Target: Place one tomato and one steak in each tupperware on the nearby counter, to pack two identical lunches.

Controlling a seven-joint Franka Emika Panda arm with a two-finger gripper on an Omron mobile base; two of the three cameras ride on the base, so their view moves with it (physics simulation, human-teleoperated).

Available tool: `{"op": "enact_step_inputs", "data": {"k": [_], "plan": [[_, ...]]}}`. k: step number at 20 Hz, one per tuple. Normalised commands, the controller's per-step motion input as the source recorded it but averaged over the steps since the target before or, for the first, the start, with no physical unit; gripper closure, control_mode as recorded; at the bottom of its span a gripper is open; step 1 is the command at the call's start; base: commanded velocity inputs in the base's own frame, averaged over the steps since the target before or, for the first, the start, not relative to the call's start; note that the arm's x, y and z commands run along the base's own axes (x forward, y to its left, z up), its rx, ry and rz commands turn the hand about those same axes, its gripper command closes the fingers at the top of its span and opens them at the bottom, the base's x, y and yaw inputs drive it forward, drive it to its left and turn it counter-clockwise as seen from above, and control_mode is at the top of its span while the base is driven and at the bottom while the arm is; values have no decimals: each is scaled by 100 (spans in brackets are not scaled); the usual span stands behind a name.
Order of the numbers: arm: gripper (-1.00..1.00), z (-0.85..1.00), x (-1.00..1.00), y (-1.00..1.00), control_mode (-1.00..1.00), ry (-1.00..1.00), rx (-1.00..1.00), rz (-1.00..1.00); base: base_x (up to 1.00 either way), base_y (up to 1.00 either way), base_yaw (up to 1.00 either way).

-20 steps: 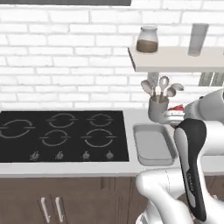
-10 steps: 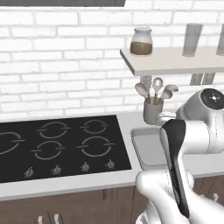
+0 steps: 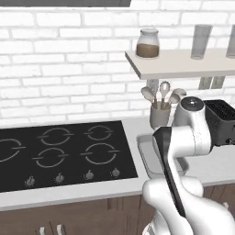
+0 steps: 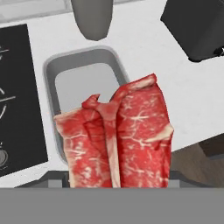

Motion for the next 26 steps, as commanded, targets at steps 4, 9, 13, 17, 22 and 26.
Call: {"op": "enact_step_inputs", "data": {"k": [4, 9, 13, 17, 22, 26], "plan": [[100, -51, 46, -2, -100, 11, 0, 0, 0, 0, 0], [100, -36, 41, -10, -100, 1, 0, 0, 0, 0, 0], [100, -37, 26, -21, -100, 0, 0, 0, 0, 0, 0], [100, -46, 22, -16, -100, 0, 0, 0, 0, 0, 0], [100, -42, 27, -6, -100, 0, 0, 0, 0, 0, 0], [100, -37, 28, -1, -100, 0, 0, 0, 0, 0, 0]]}}
